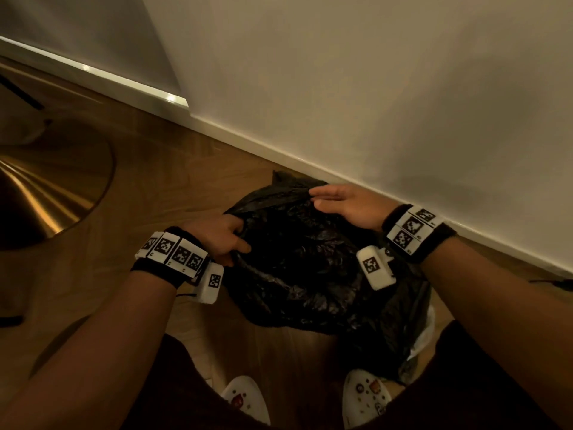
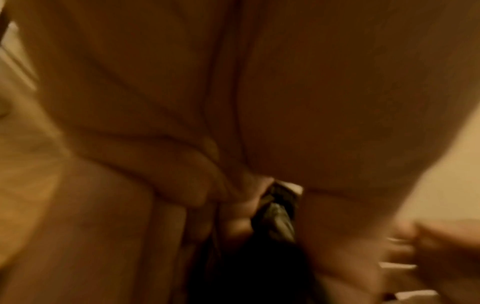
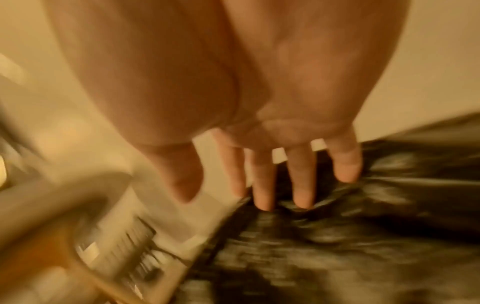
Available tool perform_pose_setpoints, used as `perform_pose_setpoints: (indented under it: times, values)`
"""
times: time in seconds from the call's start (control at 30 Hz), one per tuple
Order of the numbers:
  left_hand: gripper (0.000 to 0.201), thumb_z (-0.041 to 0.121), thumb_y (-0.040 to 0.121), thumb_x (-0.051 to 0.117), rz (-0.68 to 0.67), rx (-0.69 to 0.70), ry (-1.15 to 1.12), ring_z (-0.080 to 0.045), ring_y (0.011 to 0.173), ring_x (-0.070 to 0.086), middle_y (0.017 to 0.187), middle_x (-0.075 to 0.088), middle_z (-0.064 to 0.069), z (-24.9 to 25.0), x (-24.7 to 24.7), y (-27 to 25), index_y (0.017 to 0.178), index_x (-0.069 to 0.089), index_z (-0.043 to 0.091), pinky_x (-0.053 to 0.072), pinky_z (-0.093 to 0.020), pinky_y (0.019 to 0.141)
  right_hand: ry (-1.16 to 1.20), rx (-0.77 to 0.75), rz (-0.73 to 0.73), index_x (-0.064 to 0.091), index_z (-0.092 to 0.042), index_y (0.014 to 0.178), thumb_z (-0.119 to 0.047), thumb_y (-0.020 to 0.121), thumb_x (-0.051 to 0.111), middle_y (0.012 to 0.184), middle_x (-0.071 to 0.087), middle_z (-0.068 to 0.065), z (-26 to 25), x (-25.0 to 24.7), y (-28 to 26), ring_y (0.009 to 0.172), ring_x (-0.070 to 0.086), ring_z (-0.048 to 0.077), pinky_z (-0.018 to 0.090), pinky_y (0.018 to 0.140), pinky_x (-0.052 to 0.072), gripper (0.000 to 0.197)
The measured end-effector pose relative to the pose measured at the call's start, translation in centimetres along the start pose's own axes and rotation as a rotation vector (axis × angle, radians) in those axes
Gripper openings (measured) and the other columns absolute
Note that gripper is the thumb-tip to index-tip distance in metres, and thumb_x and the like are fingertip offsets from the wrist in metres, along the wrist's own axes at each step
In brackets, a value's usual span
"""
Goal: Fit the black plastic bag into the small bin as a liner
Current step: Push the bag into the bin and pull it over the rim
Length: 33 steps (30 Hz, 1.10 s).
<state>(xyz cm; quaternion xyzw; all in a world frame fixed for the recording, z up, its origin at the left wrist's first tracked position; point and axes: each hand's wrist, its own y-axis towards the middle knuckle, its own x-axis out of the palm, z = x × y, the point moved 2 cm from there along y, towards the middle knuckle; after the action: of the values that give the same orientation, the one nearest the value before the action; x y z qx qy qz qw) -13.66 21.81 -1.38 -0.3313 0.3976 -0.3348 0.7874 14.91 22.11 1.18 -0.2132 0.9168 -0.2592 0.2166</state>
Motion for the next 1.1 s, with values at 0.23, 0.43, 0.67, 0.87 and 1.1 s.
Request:
perform_pose_setpoints:
  times: [0.23, 0.43, 0.67, 0.87, 1.1]
  values:
    - [0.066, 0.059, 0.068, 0.077, -0.081, -0.057, -0.237, -0.026, 0.092, 0.072, 0.108, 0.073, -0.004, -2.3, 0.1, 1.1, 0.118, 0.062, 0.019, 0.059, -0.036, 0.071, 0.007, 0.145, -0.014, 0.053, -0.030, 0.138, -0.058, 0.093, 0.051, 0.140, 0.057, -0.008, 1.9, -1.1, 2.7, 0.133, 0.050, 0.020, 0.024, 0.092, 0.041, 0.053]
    - [0.077, 0.078, 0.086, 0.021, 0.029, -0.178, -0.756, -0.039, 0.116, 0.053, 0.120, 0.054, -0.007, -4.9, 0.9, 2.9, 0.135, 0.045, 0.024, 0.049, -0.040, 0.068, 0.112, 0.285, -0.019, 0.045, -0.029, 0.145, -0.086, 0.072, 0.044, 0.149, 0.049, -0.008, 6.8, -2.1, 3.7, 0.143, 0.034, 0.031, 0.050, 0.116, 0.023, 0.092]
    - [0.060, 0.064, 0.094, 0.038, 0.347, -0.204, -0.143, -0.031, 0.103, 0.062, 0.112, 0.065, -0.013, -8.3, -0.2, 3.3, 0.112, 0.064, 0.013, 0.047, -0.040, 0.089, -0.158, 0.367, 0.090, 0.062, -0.024, 0.133, -0.066, 0.091, 0.047, 0.137, 0.059, 0.000, 11.5, -0.7, 0.0, 0.117, 0.058, 0.021, 0.024, 0.095, 0.038, 0.062]
    - [0.020, 0.038, 0.098, 0.051, 0.320, 0.199, -0.580, -0.019, 0.123, 0.054, 0.127, 0.063, 0.005, -5.9, 0.7, 4.7, 0.111, 0.064, 0.044, 0.040, -0.043, 0.109, -0.253, 0.175, 0.182, 0.038, -0.028, 0.151, -0.039, 0.098, 0.055, 0.157, 0.034, 0.000, 12.4, 0.2, 0.7, 0.144, 0.033, 0.022, 0.024, 0.114, 0.021, 0.057]
    - [0.034, 0.026, 0.102, 0.043, 0.269, -0.065, -0.499, -0.033, 0.125, 0.052, 0.135, 0.059, -0.010, -6.4, 2.0, 4.6, 0.133, 0.059, 0.021, 0.040, -0.035, 0.100, 0.023, 0.294, 0.086, 0.063, -0.018, 0.132, -0.036, 0.101, 0.051, 0.135, 0.062, 0.002, 15.9, 2.2, 2.3, 0.121, 0.058, 0.020, 0.033, 0.109, 0.040, 0.038]
